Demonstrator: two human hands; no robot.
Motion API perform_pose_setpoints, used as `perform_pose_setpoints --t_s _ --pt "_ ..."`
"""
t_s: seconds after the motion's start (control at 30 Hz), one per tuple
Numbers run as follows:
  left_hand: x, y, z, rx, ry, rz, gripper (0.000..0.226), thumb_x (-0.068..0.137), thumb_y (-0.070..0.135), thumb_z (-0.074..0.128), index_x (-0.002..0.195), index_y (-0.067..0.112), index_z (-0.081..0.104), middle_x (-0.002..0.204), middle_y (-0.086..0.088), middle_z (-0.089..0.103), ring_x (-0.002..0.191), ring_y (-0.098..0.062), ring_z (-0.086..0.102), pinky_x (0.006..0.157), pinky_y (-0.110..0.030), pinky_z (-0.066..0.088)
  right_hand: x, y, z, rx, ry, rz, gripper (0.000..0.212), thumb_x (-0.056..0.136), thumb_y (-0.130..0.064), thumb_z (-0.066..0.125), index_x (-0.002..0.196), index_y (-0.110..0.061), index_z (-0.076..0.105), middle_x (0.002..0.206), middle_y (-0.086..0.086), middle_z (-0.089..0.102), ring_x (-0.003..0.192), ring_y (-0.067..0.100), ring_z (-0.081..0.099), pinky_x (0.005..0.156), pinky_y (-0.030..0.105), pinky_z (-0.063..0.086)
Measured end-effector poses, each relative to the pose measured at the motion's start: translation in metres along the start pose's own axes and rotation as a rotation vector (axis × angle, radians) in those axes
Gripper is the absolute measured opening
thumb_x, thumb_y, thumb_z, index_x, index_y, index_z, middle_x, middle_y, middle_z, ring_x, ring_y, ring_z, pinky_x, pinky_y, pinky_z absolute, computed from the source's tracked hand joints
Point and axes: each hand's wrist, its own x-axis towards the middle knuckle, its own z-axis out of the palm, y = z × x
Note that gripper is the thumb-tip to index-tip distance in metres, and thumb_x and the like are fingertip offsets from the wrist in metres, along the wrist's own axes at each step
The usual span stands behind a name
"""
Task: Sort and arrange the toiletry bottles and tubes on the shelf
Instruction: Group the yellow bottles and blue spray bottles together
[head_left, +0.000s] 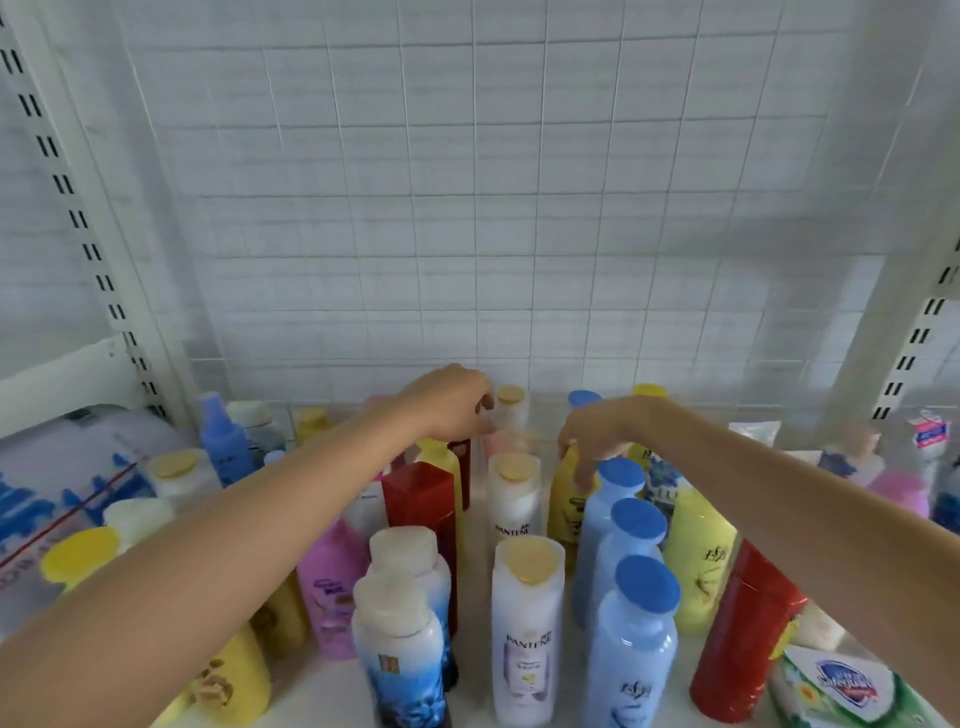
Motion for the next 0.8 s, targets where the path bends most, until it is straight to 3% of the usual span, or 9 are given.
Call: perform_pose_setpoints --t_s 0.1,0.17,0.27,0.37,0.47,0.6,0.8 --pt "0.025 0.007 0.014 0.149 -0.183 0.017 0.051 0.089 0.043 0.053 0.125 0.007 0.052 0.118 -0.011 0.060 0.101 -0.027 0.060 0.086 -0.037 0.050 -0.006 0.003 -0.008 -0.013 0.066 -0.040 0.053 0.080 -0.031 0.070 0.127 -0.013 0.052 0.097 0.004 0.064 0.082 0.021 0.066 0.071 0.028 0.052" --pt "0.036 0.014 0.020 0.161 -0.264 0.051 0.058 0.092 0.053 0.042 0.114 0.001 0.056 0.106 -0.012 0.061 0.084 -0.023 0.057 0.073 -0.033 0.046 -0.014 0.008 -0.017 0.003 0.125 -0.056 0.047 0.080 -0.032 0.069 0.122 -0.015 0.055 0.094 0.003 0.069 0.075 0.017 0.069 0.063 0.021 0.046" --pt "0.045 0.018 0.031 0.154 -0.290 0.078 0.038 0.098 0.034 0.040 0.102 0.000 0.058 0.091 -0.011 0.057 0.071 -0.018 0.049 0.062 -0.027 0.035 -0.028 0.018 -0.028 0.018 0.226 -0.090 0.030 0.079 -0.036 0.067 0.104 -0.021 0.059 0.098 0.002 0.069 0.074 0.012 0.070 0.073 0.028 0.051" --pt "0.048 0.022 0.037 0.157 -0.261 0.073 0.026 0.098 0.022 0.041 0.092 0.001 0.056 0.088 -0.013 0.056 0.074 -0.019 0.047 0.065 -0.029 0.034 -0.044 0.024 -0.031 0.049 0.314 -0.119 0.021 0.080 -0.037 0.066 0.092 -0.024 0.054 0.089 -0.005 0.059 0.075 0.014 0.067 0.078 0.035 0.052" --pt "0.046 0.025 0.037 0.117 -0.271 0.080 0.027 0.098 0.025 0.040 0.089 0.003 0.053 0.076 -0.007 0.047 0.066 -0.018 0.044 0.055 -0.026 0.032 -0.056 0.026 -0.029 0.092 0.367 -0.130 0.021 0.082 -0.034 0.064 0.094 -0.023 0.051 0.080 -0.011 0.050 0.073 0.014 0.064 0.070 0.030 0.048" --pt "0.046 0.022 0.043 0.123 -0.242 0.060 0.017 0.096 0.013 0.044 0.087 0.004 0.055 0.065 -0.001 0.040 0.055 -0.013 0.039 0.050 -0.024 0.033 -0.068 0.030 -0.025 0.139 0.438 -0.133 0.020 0.083 -0.030 0.063 0.095 -0.020 0.052 0.075 -0.012 0.048 0.072 0.015 0.059 0.058 0.023 0.040" --pt "0.034 0.012 0.014 -0.034 0.020 0.024 0.025 0.076 0.018 0.062 0.058 0.013 0.045 0.063 -0.002 0.048 0.064 -0.021 0.048 0.056 -0.032 0.037 -0.088 0.043 -0.024 0.239 0.619 -0.114 0.025 0.084 -0.028 0.061 0.105 -0.015 0.055 0.077 -0.012 0.050 0.073 0.014 0.059 0.056 0.019 0.039"
